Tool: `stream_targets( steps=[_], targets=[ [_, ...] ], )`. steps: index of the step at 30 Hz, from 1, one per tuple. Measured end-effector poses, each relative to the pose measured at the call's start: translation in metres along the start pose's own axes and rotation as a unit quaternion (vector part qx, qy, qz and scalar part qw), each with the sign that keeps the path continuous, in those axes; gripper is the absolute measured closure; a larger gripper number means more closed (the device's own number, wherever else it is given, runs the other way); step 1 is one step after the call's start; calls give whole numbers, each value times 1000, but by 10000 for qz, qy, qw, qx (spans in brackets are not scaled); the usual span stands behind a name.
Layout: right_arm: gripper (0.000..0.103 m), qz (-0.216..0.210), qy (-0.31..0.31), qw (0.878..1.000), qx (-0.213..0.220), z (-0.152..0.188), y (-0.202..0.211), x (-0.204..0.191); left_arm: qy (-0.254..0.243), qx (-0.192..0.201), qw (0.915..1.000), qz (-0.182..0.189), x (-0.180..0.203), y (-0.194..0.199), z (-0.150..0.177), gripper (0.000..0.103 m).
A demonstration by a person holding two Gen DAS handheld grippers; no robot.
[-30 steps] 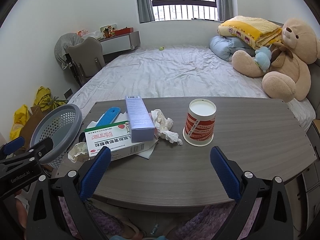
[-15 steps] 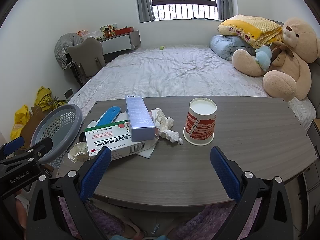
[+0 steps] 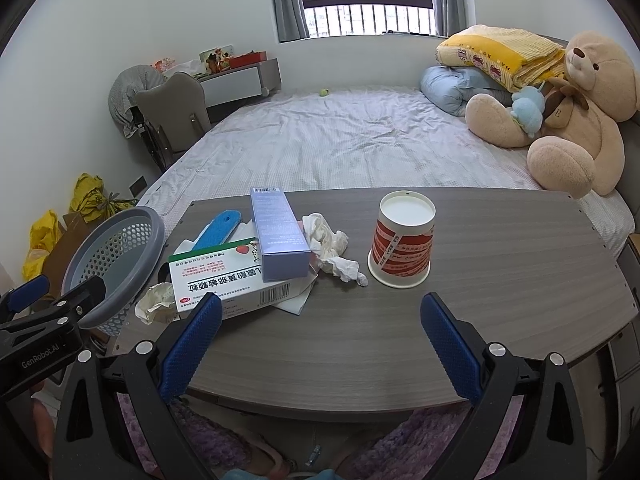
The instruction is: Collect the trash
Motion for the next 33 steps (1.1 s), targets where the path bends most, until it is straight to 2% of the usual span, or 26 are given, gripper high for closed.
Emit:
stream_targets(
  steps=[26, 33],
  targets=[
    [8, -12, -133, 9999, -26, -1, -13, 15, -104, -222, 9997, -21, 5, -20, 0, 6],
    [8, 338, -283, 9990, 117, -6, -23, 45, -5, -348, 9994, 5, 2, -35, 4, 6]
  ],
)
Point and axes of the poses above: each gripper's, at about its wrist camera, not at the fingertips, and y roughly against the way its jaws point, x to its right, z to its underside, the point moved 1 cm from there along -y, roughly the way its jaws point, and after that the axes turned 12 degrees about -y, right-handed, at the moved point
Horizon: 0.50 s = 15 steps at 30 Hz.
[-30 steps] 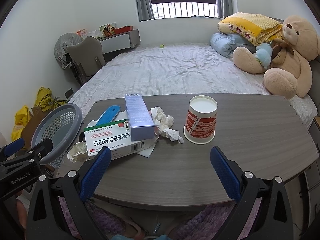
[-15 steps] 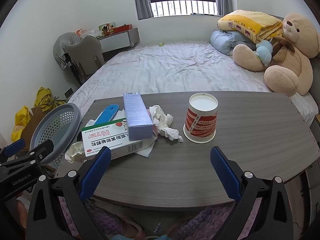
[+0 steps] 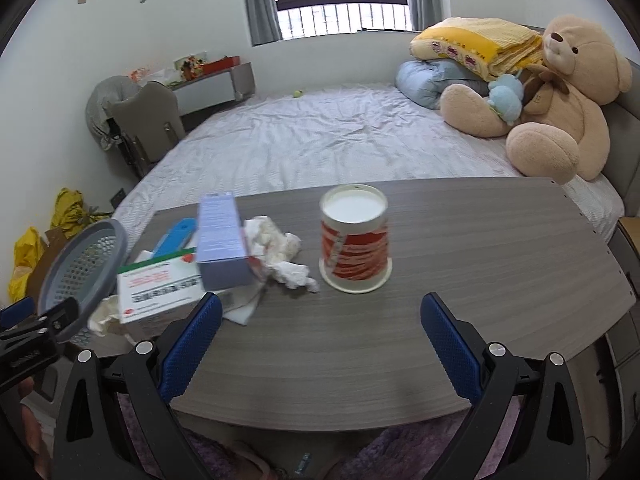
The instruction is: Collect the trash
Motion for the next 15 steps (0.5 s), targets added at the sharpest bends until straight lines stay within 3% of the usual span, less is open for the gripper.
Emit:
stream_targets(
  steps=[15],
  targets=[
    [8, 197, -94, 9998, -48, -33, -70, 18, 144, -52, 9999, 68, -7, -15, -1, 6]
  ],
)
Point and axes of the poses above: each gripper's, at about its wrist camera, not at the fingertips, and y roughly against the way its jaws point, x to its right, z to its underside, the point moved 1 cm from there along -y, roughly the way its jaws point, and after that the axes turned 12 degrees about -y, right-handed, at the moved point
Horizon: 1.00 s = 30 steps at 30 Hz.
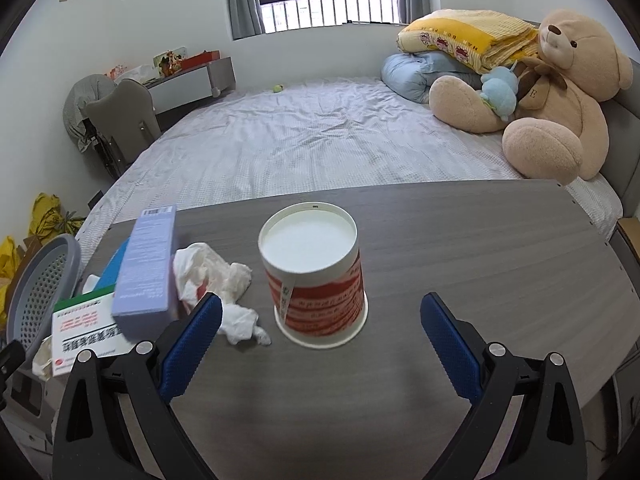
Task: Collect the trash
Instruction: 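Grasp the red-and-white paper cup with the right gripper, then grasp the lavender box with the left gripper while the right gripper holds the cup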
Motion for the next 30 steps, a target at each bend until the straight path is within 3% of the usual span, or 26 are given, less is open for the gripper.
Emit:
stream_targets(
  steps=[8, 15, 16, 17, 18, 19, 30],
  targets=[
    [8, 104, -40, 9998, -156, -11, -32, 0, 36, 12, 10000, 80, 4, -1, -9, 6],
    [10, -113, 11, 9996, -247, -15, -41, -2, -32, 37, 9998, 189, 21, 0, -29, 6],
    [12, -170, 43, 9995, -253, -16, -41, -2, -50, 29, 9997, 245, 25, -1, -33, 6],
    [20, -198, 84, 9994, -259, -16, -41, -3, -74, 23, 9995, 297, 29, -2, -35, 6],
    [35, -200, 141, 9993, -294, -17, -42, -4, -119, -7, 9993, 343, 36, -4, -39, 6],
    [41, -204, 183, 9990, -360, -17, -43, -4, -148, -22, 9992, 374, 41, -6, -42, 6],
    [43, -370, 260, 9987, -222, -22, -18, 15, -183, -222, 9980, 561, 89, -30, -89, 6]
  ],
)
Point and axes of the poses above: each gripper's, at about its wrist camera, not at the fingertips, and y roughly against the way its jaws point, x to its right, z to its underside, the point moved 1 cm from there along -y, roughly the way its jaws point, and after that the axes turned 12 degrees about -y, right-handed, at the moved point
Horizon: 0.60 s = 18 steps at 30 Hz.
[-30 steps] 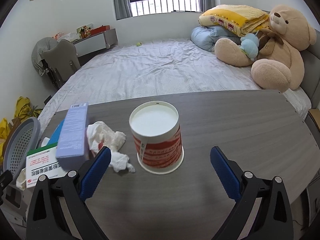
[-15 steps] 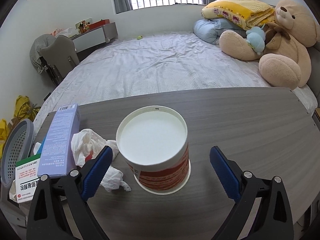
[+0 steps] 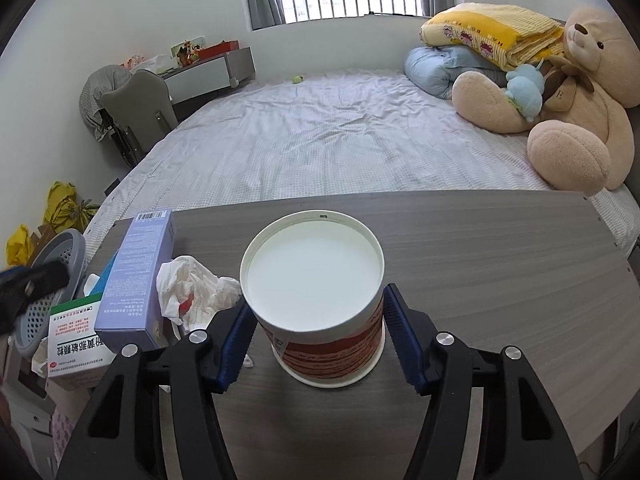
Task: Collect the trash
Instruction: 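Grasp the lavender box with the left gripper while the right gripper holds the cup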
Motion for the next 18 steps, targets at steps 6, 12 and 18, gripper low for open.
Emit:
stream_targets(
  steps=[6, 12, 18],
  targets=[
    [43, -59, -37, 10000, 66, -4, 6, 13, 28, -355, 9994, -37, 15, -30, -32, 6],
    [43, -105, -139, 9998, 21, -7, 3, 26, 91, -785, 9969, -58, 22, -61, -42, 6],
    [43, -166, -193, 9996, -80, -7, -2, 32, 178, -1023, 9944, -219, 19, -80, -40, 6]
  ],
)
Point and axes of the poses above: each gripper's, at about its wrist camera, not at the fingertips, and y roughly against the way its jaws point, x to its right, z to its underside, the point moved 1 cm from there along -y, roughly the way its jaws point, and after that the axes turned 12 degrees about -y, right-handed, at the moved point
